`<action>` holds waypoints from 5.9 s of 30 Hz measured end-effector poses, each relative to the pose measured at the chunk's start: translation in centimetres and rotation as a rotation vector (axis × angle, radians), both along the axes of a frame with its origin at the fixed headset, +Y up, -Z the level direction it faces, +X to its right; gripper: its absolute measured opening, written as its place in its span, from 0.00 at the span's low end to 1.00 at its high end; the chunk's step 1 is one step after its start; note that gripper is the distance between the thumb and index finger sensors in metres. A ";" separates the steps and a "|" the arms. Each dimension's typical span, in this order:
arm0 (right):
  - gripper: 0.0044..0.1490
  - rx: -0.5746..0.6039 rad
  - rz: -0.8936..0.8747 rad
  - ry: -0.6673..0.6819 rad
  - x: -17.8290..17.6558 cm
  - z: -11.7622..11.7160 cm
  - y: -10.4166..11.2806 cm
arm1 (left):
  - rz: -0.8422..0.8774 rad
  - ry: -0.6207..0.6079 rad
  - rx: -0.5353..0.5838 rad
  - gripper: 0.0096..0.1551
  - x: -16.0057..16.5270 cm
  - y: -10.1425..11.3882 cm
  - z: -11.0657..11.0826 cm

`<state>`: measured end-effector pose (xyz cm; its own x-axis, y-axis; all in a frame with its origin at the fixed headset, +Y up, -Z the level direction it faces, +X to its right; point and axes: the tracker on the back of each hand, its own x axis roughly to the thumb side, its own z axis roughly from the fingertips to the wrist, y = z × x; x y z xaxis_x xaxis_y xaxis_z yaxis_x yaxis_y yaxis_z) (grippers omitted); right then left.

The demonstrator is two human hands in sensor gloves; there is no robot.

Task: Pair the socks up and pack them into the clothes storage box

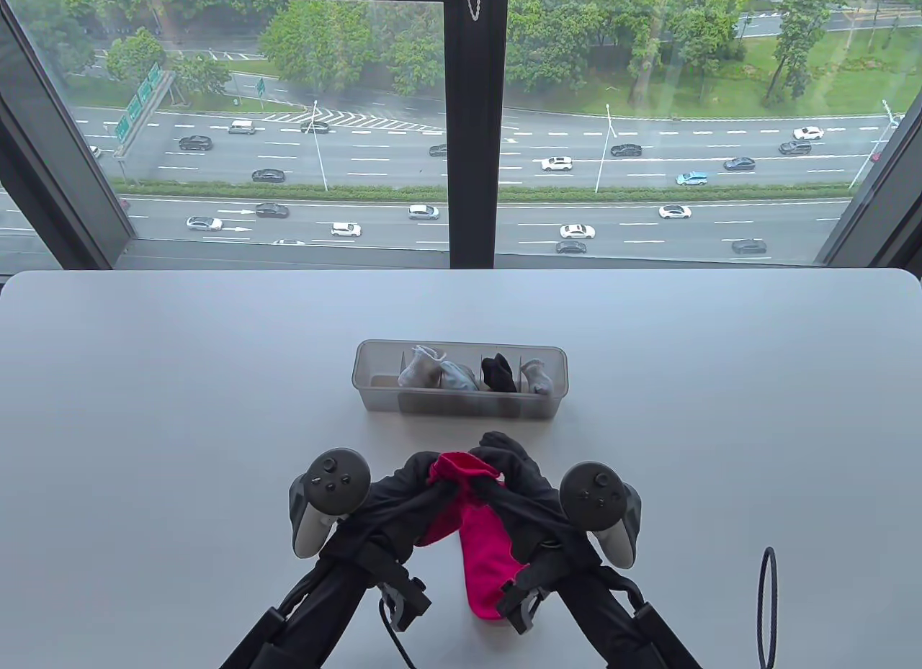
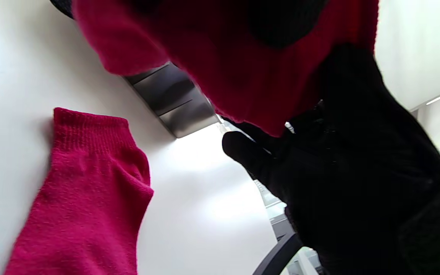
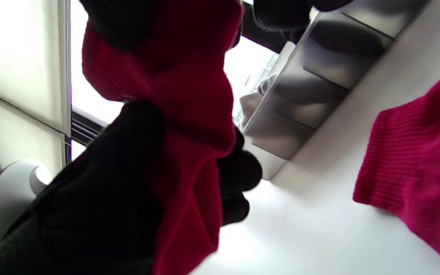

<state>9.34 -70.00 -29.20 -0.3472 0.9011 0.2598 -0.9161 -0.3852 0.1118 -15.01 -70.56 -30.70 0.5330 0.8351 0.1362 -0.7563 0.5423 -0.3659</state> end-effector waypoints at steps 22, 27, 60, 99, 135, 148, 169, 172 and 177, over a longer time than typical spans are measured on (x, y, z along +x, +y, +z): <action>0.46 -0.498 0.945 0.023 -4.4 -6.2 -6.1 | -0.384 0.023 -0.346 0.23 4.3 -6.8 -3.8; 0.30 -0.426 1.062 0.020 -5.4 -6.3 -6.7 | -0.414 -0.007 -0.337 0.26 4.3 -6.5 -3.3; 0.26 0.239 0.325 0.037 -1.7 0.0 2.5 | 0.287 -0.262 0.008 0.45 0.8 1.1 0.1; 0.38 -0.185 0.781 0.371 1.2 -1.6 -2.9 | -0.753 -0.635 -0.156 0.44 7.7 -6.2 2.9; 0.26 -0.456 0.583 0.391 -1.2 0.0 -8.9 | -0.573 -0.368 -0.099 0.23 5.2 -6.6 1.1; 0.25 -0.502 0.478 0.396 -0.9 -0.1 -9.4 | -0.617 -0.361 -0.113 0.27 5.3 -7.1 1.2; 0.27 -0.467 0.509 0.398 -0.9 -0.1 -9.1 | -0.539 -0.405 -0.140 0.27 5.0 -6.9 0.8; 0.26 -0.493 0.443 0.399 -0.8 -0.2 -9.0 | -0.594 -0.361 -0.120 0.30 5.2 -6.9 0.9; 0.28 -0.499 0.407 0.389 -0.5 -0.2 -8.8 | -0.573 -0.284 0.006 0.26 5.1 -5.8 1.0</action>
